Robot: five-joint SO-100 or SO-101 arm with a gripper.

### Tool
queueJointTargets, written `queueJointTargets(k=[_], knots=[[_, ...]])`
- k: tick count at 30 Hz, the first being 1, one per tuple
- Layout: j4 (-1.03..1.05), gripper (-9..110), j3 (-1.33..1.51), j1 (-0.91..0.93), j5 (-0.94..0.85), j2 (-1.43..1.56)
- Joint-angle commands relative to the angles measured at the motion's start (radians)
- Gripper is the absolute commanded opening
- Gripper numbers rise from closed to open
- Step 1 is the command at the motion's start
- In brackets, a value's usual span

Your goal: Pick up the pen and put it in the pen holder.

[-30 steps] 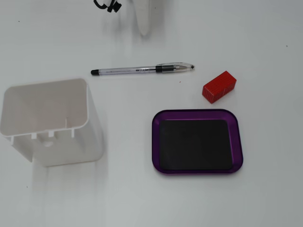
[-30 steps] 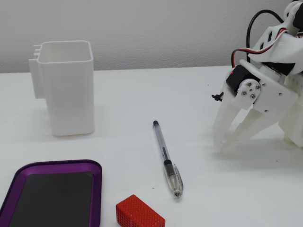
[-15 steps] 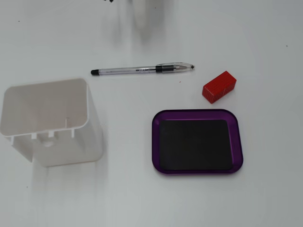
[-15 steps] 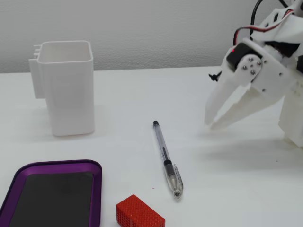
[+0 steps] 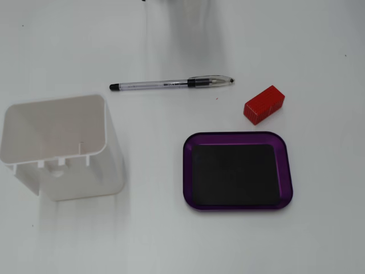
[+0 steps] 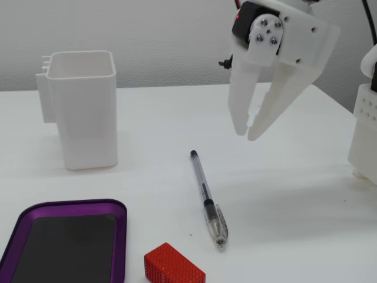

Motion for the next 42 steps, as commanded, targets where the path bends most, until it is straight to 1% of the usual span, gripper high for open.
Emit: queueJointTargets(k=[1, 5, 8, 15, 23, 32, 34, 38, 42], knots=[[0.051, 5, -0.152, -0.037, -0.008, -0.187], [0.055, 17, -0.216, -0.020, -0.008, -0.368], [0.021, 21, -0.218, 0.028, -0.015, -0.423], [-0.115, 21, -0.129, 0.095, -0.055, -0.445], [-0.264, 21, 0.031, 0.094, -0.058, -0.446], [-0.353, 21, 0.063, 0.095, -0.058, -0.451], [-0.368, 19, 0.067, 0.095, -0.060, -0.457], [-0.423, 15, 0.087, 0.095, -0.092, -0.549], [-0.422, 14, 0.072, 0.094, -0.097, -0.644]])
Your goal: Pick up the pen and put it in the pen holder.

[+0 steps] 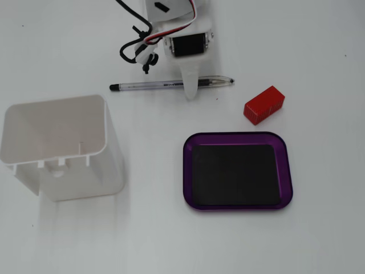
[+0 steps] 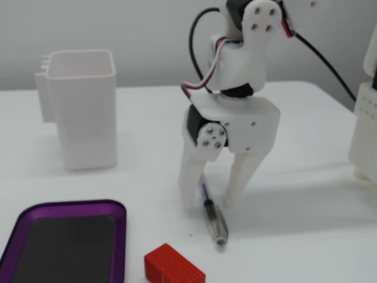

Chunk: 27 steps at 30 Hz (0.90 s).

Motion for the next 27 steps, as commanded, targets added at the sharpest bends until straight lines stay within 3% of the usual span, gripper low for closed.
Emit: queueJointTargets(k=[1, 6, 12, 22, 27], knots=[[-0.008, 13, -0.006, -0.005, -0.011, -0.055], [-0.002, -1, -0.008, -0.003, -0.012, -0.055], [0.084, -1, -0.023, -0.018, 0.000, -0.008], [0.377, -1, -0.242, -0.018, 0.069, 0.624], [0.388, -1, -0.385, -0.006, 0.201, 0.831]])
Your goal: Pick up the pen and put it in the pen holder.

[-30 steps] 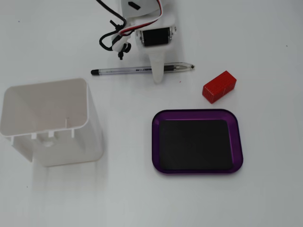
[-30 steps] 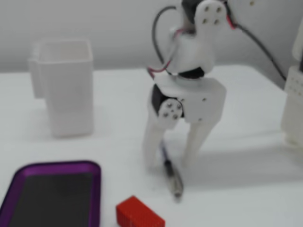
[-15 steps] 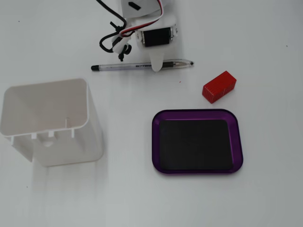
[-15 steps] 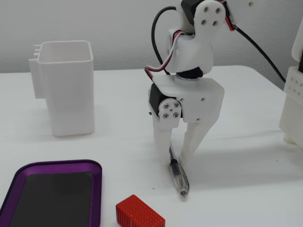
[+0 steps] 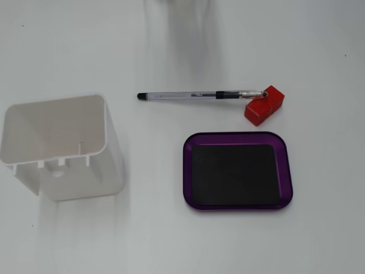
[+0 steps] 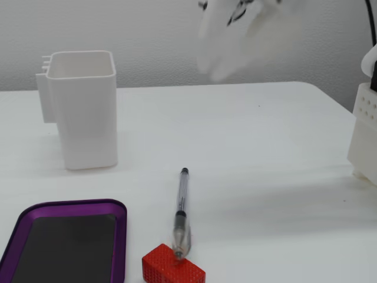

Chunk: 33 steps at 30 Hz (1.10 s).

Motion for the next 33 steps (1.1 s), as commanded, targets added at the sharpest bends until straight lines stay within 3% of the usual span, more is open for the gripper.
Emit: queueJointTargets(k=[1, 7, 15, 20, 33], knots=[[0.012, -1, -0.095, 0.006, 0.061, 0.078], [0.005, 0, 0.041, -0.002, 0.054, 0.037], [-0.175, 9, 0.390, -0.003, -0.156, -0.144], [-0.255, 14, 0.402, -0.003, -0.176, -0.299], [-0.423, 14, 0.390, -0.005, -0.172, -0.634]])
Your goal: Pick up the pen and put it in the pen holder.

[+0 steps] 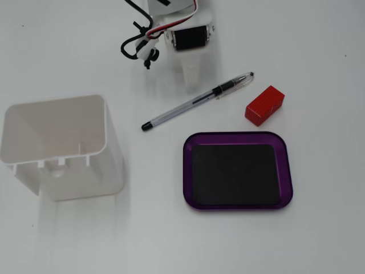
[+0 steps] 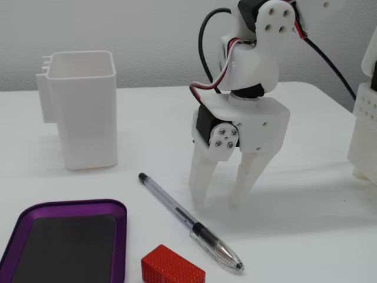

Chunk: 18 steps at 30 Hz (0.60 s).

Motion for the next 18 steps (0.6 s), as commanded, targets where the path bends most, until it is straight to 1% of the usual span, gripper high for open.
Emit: queueJointTargets(k=[1, 3, 7, 9, 14, 18], knots=[[-0.002, 14, -0.028, -0.005, 0.006, -0.017], [0.020, 14, -0.057, -0.006, 0.008, -0.012], [0.170, 14, -0.173, -0.008, 0.011, 0.032], [0.221, 14, -0.218, -0.038, 0.012, 0.075], [0.249, 14, -0.275, -0.115, 0.063, 0.146], [0.222, 14, -0.273, -0.169, 0.072, 0.098]])
